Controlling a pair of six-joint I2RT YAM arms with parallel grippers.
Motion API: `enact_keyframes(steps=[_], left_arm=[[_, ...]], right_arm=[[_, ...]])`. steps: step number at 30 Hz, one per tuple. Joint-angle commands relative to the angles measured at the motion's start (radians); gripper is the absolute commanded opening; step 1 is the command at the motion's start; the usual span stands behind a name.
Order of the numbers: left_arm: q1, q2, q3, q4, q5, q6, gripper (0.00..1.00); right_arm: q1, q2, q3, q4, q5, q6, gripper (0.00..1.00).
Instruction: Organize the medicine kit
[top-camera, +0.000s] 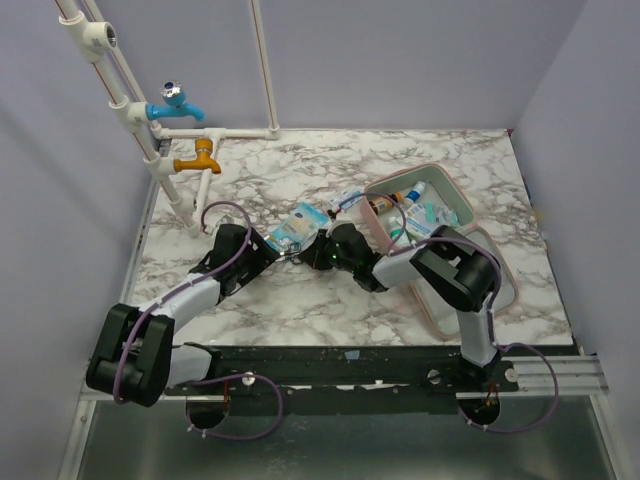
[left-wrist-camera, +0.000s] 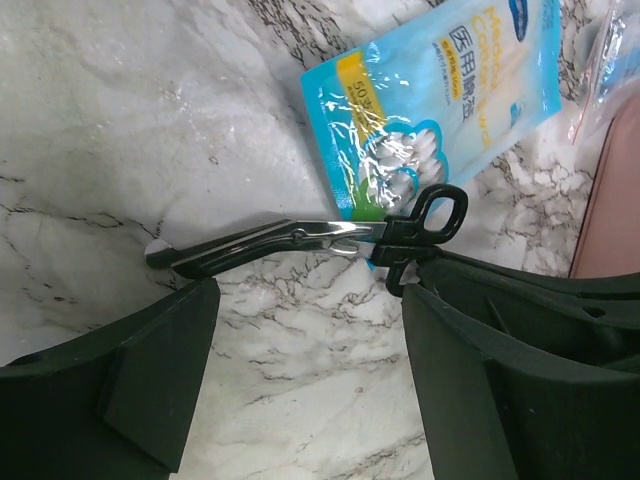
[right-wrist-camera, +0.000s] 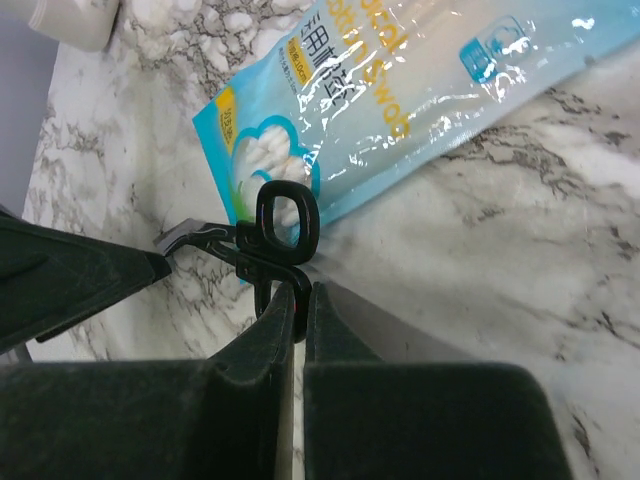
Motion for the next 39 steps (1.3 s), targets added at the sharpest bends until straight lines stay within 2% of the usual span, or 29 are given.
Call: enact_keyframes(steps=[1,12,25,33,39], left_arm=[[0.008,-0.064,0.038,-0.023,0.08,0.043,0.76],[0.008,-0.332,0.176,-0.278,0.121,0.137,0.76],[0.008,-0.402,0.194,-0.33,0.121,0.15,0.76],[0.008,-0.447,0.219,-0.366,0.11,0.169,0.76],[0.009,-0.447,0.21,-0.357,0.117,0.178,0.77]], right_arm=[[-0.004,-0.088,-0.066,0.021,0.007,0.004,0.01],[-0.003,-0.258,-0.182,0.031,0.025,0.024,0.01],[-0.004,-0.604,-0.263,-0.098,0.126,-0.001,0.01],[-0.005,-0.904,-0.257,-0.355,0.356,-0.13,0.01],[-0.02,-1.068,-0.241,-0.531,0.535,-0.165,0.01]])
